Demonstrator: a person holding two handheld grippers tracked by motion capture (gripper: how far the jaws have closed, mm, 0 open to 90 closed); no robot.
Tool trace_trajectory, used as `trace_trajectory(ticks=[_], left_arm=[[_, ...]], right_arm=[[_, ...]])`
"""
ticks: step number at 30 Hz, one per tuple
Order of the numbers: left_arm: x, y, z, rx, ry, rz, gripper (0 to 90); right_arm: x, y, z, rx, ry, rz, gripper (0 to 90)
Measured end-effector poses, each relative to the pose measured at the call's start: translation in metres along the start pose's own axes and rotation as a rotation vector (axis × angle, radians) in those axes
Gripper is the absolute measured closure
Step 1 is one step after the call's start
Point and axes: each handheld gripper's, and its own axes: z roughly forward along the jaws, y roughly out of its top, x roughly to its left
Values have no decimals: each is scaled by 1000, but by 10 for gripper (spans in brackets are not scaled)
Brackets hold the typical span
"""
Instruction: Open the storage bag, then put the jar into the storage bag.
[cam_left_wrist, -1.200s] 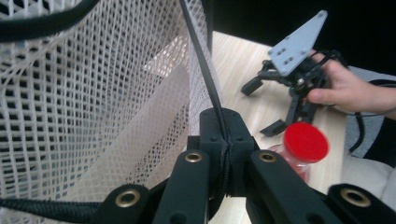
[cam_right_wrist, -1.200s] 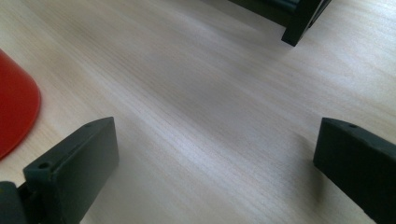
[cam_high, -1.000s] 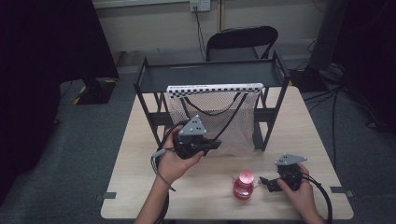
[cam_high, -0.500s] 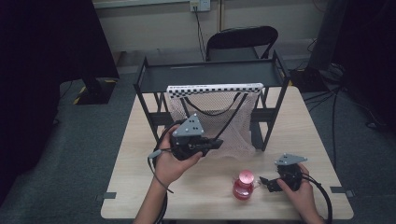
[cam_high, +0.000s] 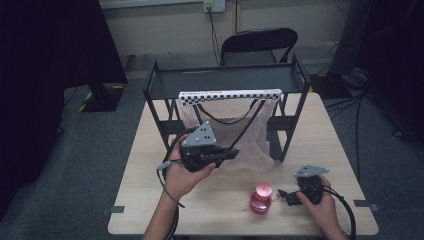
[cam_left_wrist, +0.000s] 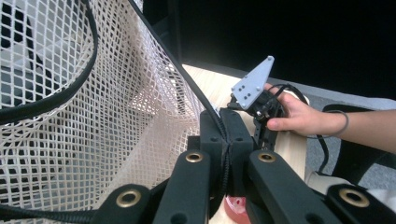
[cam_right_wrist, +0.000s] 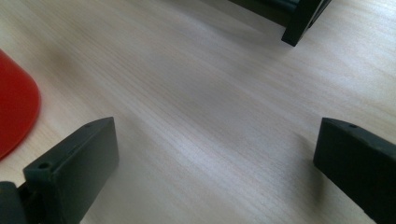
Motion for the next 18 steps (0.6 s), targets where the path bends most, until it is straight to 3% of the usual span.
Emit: trace_trajectory(ticks=[18], left_arm=[[2,-1,2,14,-7,2,891]], right_arm=[[0,0,0,1,1,1,0]])
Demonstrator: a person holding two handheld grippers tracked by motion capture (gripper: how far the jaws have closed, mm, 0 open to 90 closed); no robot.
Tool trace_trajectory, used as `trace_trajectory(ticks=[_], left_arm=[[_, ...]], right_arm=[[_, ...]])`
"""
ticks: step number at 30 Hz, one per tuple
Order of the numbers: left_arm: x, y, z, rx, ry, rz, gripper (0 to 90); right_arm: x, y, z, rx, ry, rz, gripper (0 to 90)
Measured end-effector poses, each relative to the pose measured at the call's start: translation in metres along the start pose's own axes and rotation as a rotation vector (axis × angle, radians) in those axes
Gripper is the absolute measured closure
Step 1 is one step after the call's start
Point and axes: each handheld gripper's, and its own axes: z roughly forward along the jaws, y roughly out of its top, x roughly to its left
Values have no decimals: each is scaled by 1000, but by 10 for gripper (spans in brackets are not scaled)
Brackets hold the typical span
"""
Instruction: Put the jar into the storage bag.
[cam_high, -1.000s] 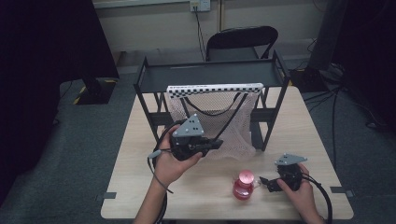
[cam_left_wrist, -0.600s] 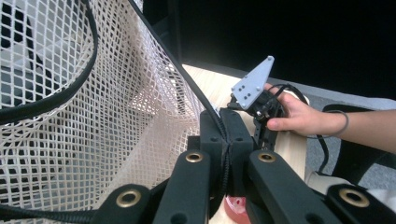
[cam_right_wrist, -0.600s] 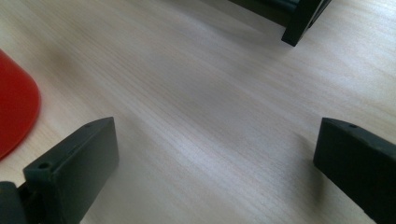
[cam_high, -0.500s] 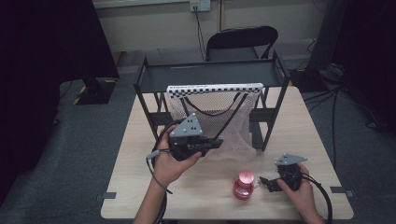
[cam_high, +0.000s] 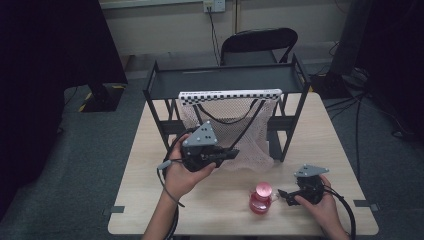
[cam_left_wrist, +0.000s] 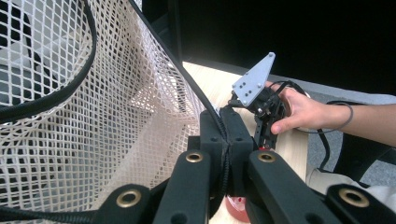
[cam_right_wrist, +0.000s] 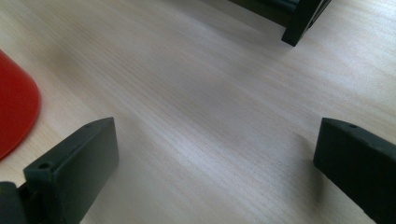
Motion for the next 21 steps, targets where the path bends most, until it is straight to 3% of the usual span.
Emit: trace_trajectory(ticks=[9,21], left_arm=[[2,-3,2,9,5,-14,891],[4,-4,4,14,7,-24,891]], right_arm=[[1,1,-2,-20,5,9,18],[3,8,-19,-99,84,50,17]])
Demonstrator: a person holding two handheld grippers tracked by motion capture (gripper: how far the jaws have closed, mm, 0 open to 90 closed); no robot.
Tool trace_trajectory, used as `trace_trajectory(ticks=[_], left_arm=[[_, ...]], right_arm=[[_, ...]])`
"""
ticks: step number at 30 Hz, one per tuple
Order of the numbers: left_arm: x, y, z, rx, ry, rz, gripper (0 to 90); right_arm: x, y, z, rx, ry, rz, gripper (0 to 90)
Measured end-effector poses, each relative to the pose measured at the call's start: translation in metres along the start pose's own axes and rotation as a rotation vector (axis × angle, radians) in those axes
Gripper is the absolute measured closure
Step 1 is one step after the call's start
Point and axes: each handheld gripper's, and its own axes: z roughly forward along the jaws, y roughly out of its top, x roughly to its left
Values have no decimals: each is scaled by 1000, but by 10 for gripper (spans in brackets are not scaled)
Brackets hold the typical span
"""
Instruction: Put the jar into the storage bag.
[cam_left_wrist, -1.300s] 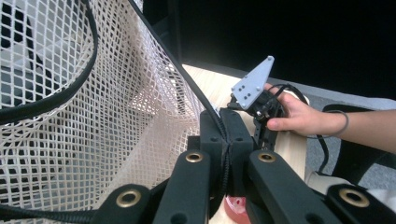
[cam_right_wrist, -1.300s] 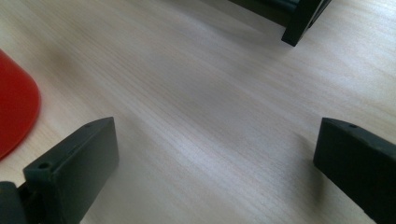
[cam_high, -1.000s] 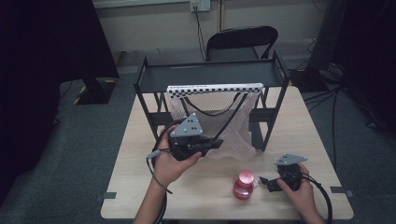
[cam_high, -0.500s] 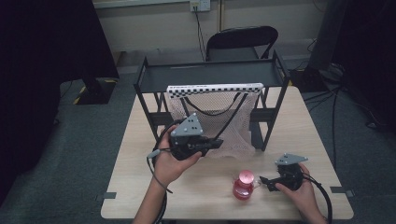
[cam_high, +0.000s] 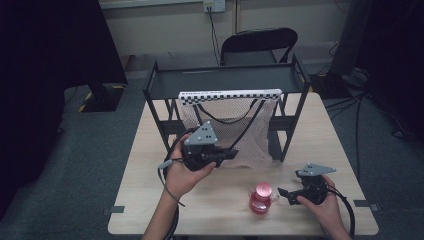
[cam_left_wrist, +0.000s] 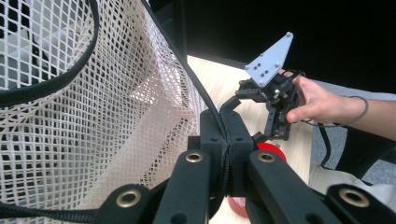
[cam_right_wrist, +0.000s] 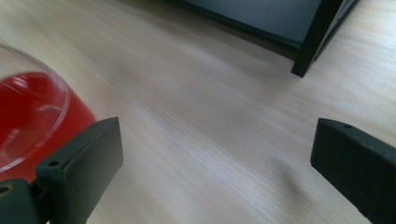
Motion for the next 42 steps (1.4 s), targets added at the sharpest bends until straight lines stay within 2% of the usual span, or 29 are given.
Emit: trace_trajectory(ticks=[4,19,26,34,37,42], left_arm=[[0,0,0,-3,0,4,891],[2,-2,1,3,1,-2,890],[3,-2,0,6,5,-6,891],[4,-3,1,9,3,-10,890],[4,-4,1,10,6,-15,891],[5,-4,2,11,3,-19,891]], right_arm=[[0,3,-6,-42,19,25,21],[6,16,-27,-189,107,44,40],[14,23,-36,-254,142,35,38],[27,31,-44,-313,234,8,43],[33,33,-44,-327,278,-5,43],[42,34,-40,-332,324,-35,45]])
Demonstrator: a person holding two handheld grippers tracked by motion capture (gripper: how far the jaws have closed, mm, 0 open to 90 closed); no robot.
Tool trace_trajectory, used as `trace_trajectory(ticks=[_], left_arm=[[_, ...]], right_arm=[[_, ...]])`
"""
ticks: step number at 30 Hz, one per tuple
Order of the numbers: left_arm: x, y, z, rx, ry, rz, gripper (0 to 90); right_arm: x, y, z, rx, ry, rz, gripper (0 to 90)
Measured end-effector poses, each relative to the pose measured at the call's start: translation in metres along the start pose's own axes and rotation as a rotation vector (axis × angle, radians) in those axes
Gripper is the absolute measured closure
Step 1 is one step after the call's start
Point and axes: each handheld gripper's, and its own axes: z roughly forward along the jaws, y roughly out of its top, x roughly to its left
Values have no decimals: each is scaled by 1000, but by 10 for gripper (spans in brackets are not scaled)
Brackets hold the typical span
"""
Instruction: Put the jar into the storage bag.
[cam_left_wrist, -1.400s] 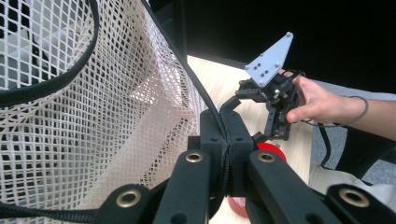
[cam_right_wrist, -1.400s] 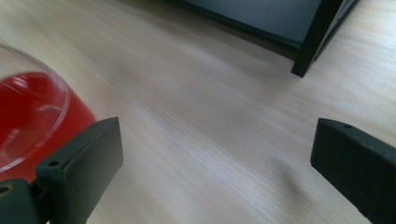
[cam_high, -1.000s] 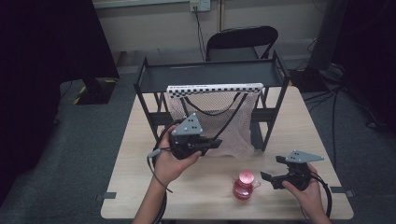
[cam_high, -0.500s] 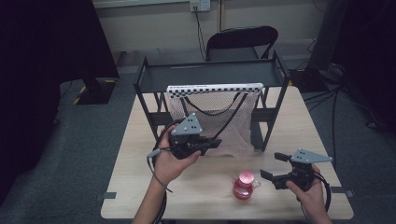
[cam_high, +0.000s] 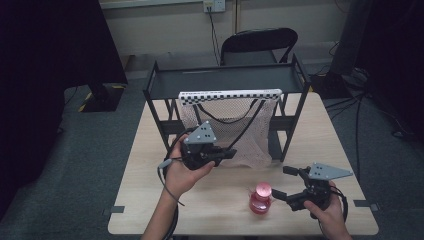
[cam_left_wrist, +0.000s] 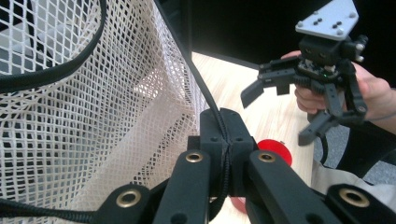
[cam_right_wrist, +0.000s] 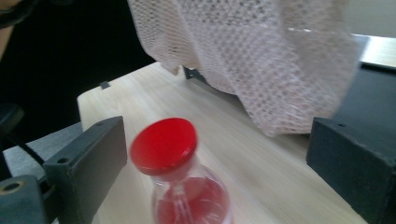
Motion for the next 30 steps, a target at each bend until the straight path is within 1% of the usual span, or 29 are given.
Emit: trace_trajectory(ticks=[2,3,6,8,11,14,16,18,20,23,25,26,30], left_arm=[[0,0,0,-3,0,-4,890],[0,0,0,3,-2,1,890],[0,0,0,3,0,-3,891],[0,-1,1,5,1,-5,890],[1,-1,1,6,2,-5,890],[1,-1,1,9,3,-5,890],[0,-1,1,8,2,-4,890],[0,-1,1,9,6,-2,891],[0,0,1,12,6,1,890],[0,0,1,11,8,1,891],[0,0,1,12,7,1,891],[0,0,1,11,9,0,890],[0,0,1,14,9,2,890]], right_arm=[[2,0,2,-1,13,-11,45],[4,-1,3,-5,21,-16,47],[7,-1,6,-12,52,-24,50],[9,-1,8,-10,58,-30,55],[11,-3,12,-5,86,-24,68],[13,-4,15,0,103,-18,75],[14,-5,17,3,106,-20,81],[14,-7,20,8,116,-24,106],[15,-8,22,14,116,-25,114],[15,-10,25,24,103,-40,152],[15,-12,26,24,102,-49,219],[15,-13,27,27,99,-53,223],[15,-17,31,36,93,-65,292]])
